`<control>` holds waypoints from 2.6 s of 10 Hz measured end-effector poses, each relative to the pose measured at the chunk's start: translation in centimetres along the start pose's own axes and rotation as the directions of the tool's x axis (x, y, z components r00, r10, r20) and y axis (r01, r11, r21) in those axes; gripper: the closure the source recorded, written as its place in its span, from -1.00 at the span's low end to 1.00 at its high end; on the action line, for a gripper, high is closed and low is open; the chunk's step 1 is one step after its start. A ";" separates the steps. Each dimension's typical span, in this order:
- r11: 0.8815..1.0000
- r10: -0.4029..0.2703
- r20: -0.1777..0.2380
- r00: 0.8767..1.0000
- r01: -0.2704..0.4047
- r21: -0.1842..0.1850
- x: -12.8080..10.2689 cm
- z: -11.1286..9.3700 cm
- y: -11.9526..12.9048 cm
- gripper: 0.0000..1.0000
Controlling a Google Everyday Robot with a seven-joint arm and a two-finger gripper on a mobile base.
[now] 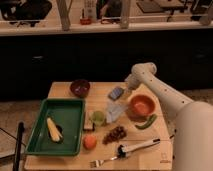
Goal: Place sponge in purple bowl
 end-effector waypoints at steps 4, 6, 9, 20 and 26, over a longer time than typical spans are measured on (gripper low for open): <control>0.990 -0.133 -0.033 0.991 0.131 -0.046 -2.2 1.2 0.3 -0.60; 0.983 -0.174 -0.048 0.984 0.171 -0.071 -2.5 1.7 0.7 -0.60; 0.973 -0.209 -0.068 0.976 0.201 -0.115 -2.0 3.0 1.6 -0.60; 0.951 -0.259 -0.021 0.966 0.252 -0.178 -2.4 5.5 3.1 0.43; 0.951 -0.265 0.005 0.964 0.262 -0.165 -2.2 3.9 3.7 0.92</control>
